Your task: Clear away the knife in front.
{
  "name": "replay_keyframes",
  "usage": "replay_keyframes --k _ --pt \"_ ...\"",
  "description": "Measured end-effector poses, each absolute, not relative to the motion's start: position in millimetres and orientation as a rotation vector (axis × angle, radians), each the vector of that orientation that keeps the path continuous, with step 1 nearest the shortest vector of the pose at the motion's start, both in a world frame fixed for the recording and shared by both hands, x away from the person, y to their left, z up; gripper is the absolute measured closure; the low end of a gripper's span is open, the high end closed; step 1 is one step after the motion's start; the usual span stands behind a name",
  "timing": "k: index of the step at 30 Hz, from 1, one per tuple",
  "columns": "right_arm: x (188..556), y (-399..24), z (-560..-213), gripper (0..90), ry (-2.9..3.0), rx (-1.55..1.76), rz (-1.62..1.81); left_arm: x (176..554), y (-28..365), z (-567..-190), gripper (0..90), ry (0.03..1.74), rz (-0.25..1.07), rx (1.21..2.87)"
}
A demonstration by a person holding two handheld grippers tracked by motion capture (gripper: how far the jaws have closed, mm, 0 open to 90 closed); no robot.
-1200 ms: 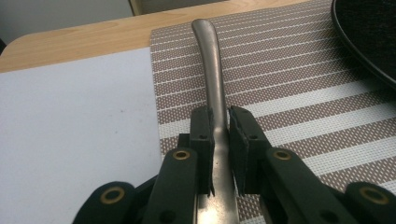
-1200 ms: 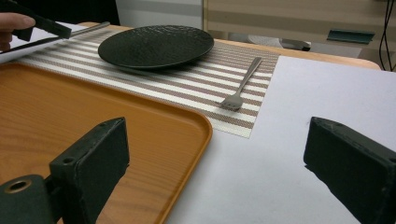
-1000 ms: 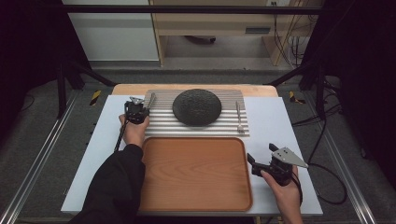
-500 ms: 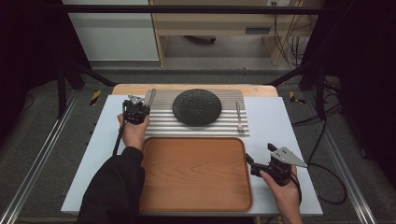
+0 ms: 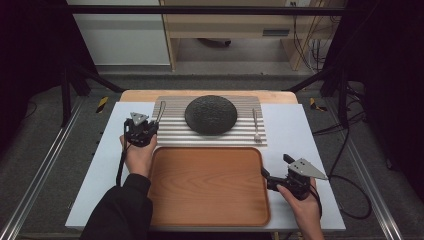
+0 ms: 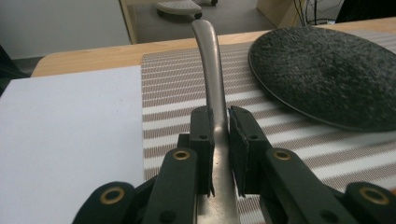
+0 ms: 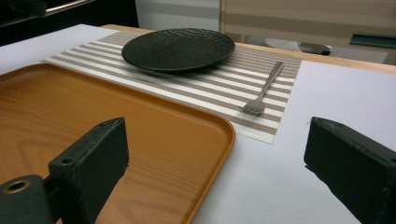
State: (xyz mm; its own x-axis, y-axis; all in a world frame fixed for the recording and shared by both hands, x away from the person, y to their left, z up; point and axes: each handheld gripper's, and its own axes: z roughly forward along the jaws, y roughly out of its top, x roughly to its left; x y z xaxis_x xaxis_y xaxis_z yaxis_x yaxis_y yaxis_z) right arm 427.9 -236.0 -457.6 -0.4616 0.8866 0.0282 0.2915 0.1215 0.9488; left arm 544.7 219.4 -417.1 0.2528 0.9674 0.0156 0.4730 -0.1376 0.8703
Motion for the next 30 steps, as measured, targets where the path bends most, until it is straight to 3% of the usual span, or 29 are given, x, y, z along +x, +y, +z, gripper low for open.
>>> replay_keyframes --k 15,30 --pt "426 -235 -456 6.1 1.832 1.126 1.33 464 190 -419 79.7 1.322 0.743 1.712" --pt "425 -235 -455 6.2 1.838 1.111 1.335 425 186 -433 79.7 1.403 0.745 1.645"
